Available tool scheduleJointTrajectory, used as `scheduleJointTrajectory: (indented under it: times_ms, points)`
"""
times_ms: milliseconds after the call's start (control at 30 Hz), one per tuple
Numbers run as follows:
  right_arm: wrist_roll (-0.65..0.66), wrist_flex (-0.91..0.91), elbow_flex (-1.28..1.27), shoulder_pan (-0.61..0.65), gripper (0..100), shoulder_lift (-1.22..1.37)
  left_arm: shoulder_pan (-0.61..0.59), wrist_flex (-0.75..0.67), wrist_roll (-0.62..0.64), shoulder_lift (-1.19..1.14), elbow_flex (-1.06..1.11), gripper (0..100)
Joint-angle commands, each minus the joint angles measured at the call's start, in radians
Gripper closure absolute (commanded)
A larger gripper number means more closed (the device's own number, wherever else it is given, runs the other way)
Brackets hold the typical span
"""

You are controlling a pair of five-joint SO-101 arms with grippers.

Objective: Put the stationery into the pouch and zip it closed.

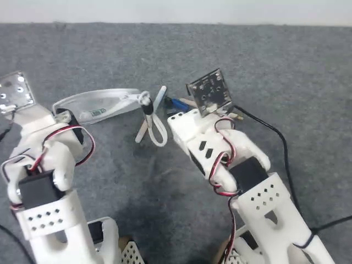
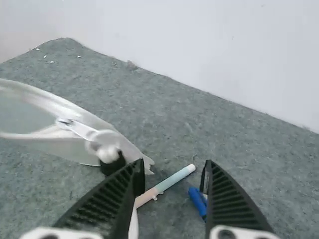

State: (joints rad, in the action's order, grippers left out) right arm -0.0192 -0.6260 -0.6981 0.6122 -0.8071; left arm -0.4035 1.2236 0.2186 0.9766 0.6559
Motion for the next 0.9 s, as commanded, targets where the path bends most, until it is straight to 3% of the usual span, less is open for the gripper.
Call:
scheduleJointTrajectory:
  times_ms: [0, 533, 867]
  points:
    - [-0.011, -0.004, 0.071, -0.05, 82.6, -0.035, -0.015, -0.018, -0.006, -0.017, 0.007, 99]
    - [-0.009, -0.008, 0.195, -0.127, 82.7, 0.289, -0.018, -0.015, -0.005, -0.015, 0.007, 99]
    - [-0.008, -0.222, 0.417, -0.139, 82.6, 0.521, -0.057, -0.017, -0.006, -0.015, 0.005, 99]
